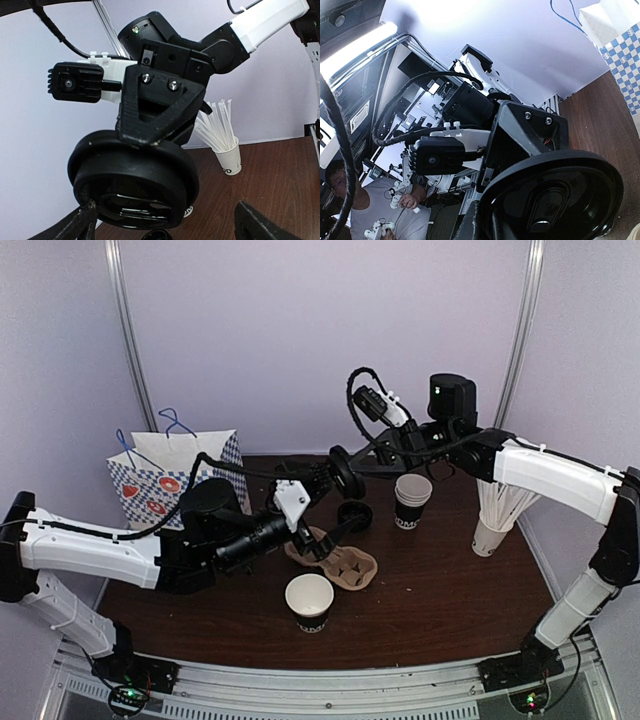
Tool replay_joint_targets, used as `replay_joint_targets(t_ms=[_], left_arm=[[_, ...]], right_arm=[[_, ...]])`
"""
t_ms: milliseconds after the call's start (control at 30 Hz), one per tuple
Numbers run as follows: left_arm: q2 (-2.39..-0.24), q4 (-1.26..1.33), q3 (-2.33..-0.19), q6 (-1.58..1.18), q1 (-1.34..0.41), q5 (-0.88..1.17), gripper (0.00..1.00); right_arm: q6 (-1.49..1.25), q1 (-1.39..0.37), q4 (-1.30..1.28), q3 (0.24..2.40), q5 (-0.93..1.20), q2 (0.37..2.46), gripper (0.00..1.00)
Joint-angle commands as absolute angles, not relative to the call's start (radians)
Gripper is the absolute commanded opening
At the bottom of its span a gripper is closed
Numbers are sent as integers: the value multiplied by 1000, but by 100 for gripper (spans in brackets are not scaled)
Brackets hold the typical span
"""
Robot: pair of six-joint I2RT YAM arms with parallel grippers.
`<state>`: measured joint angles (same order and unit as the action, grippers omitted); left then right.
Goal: Pack the takeout coffee
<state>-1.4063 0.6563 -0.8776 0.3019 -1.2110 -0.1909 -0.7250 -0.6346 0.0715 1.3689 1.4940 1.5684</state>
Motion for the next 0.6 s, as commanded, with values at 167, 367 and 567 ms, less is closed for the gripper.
replay_joint_targets(t_ms=[167, 367, 567], left_arm=[[-1413, 768, -904, 325, -1208, -254, 94], [-1365, 751, -876, 310, -1207, -266, 94], [-1384, 729, -906, 289, -1195, -238, 98]], right_arm=[[-766, -650, 156, 1357, 1526, 1546, 8], [-766, -653, 158, 1351, 1532, 1543, 8], [-769, -663, 157, 1347, 1541, 1541, 8]])
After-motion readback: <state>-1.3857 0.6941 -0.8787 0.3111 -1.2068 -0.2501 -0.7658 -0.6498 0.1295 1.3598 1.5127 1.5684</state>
